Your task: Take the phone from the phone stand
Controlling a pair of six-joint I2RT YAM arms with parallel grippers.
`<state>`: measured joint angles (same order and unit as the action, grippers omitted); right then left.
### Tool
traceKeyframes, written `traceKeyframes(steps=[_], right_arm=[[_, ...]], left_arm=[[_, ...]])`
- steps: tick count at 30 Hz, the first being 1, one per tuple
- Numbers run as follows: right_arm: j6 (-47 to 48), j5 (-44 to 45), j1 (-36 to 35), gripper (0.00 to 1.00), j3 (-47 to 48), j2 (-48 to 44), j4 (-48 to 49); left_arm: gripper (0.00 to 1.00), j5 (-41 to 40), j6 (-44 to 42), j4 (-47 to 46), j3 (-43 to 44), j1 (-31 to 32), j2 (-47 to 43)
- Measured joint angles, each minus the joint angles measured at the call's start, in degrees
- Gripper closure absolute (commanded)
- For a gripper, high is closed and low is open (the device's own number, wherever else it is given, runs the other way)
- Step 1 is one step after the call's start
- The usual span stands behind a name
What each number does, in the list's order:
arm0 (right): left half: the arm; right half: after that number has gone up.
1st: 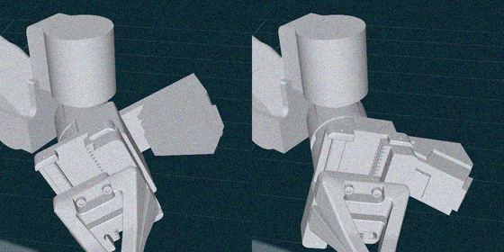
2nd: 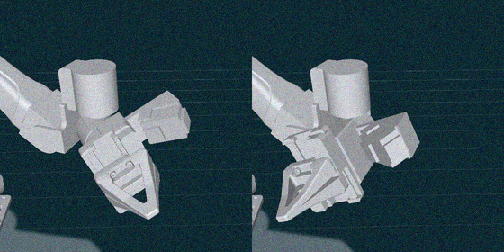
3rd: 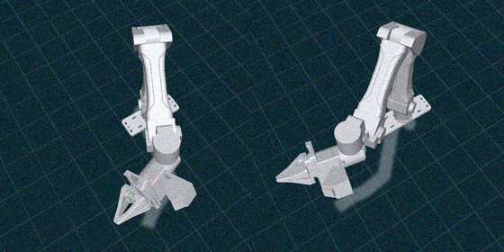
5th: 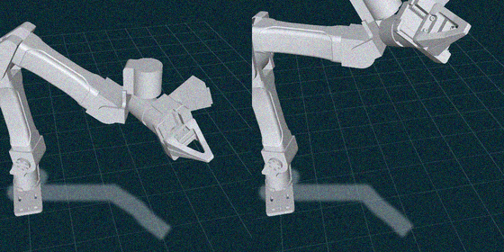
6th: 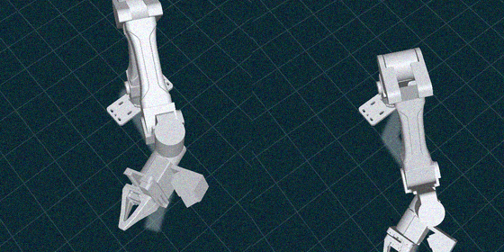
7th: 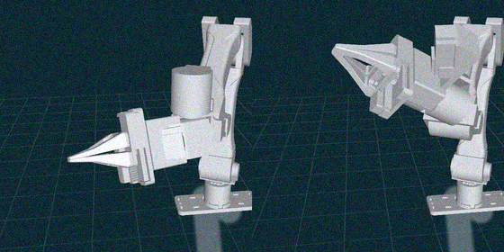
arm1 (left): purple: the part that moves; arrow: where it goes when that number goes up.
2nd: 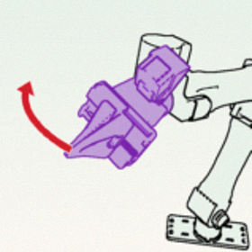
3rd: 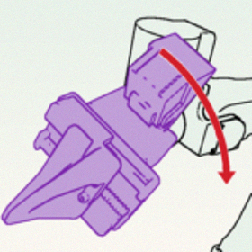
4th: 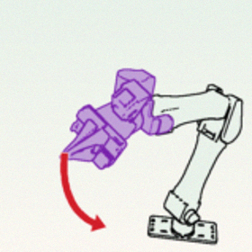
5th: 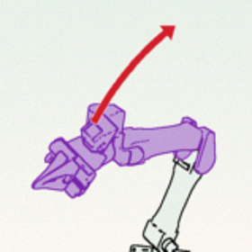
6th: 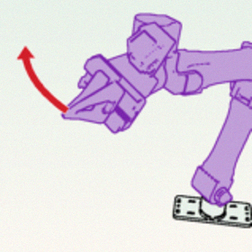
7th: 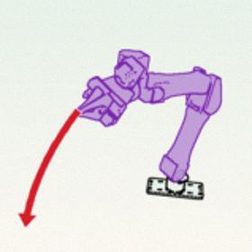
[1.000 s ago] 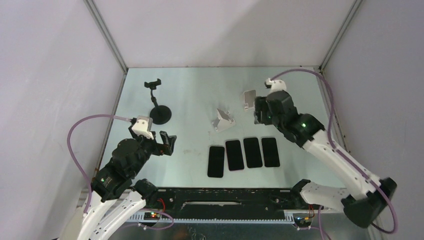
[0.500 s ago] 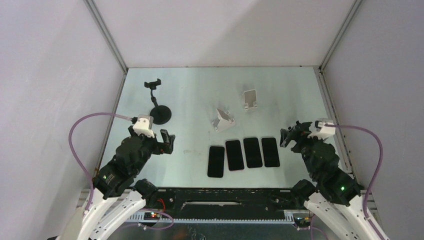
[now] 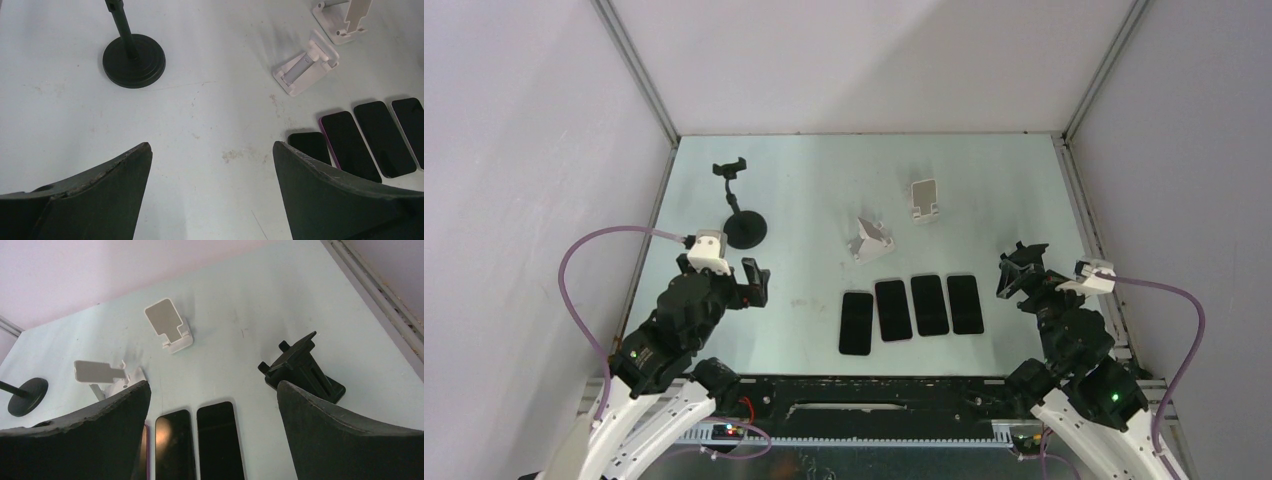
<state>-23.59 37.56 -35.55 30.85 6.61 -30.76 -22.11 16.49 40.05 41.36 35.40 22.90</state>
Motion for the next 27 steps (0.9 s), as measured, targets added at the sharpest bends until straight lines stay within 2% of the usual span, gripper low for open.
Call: traceKeyframes(steps=[27], right_arm=[[-0.83,6.23,-5.05,0.01,-0.07,0.50,-0.87]], left_arm=[[0.02,1.07,0.02,-0.02,0.00,0.00,-0.46]])
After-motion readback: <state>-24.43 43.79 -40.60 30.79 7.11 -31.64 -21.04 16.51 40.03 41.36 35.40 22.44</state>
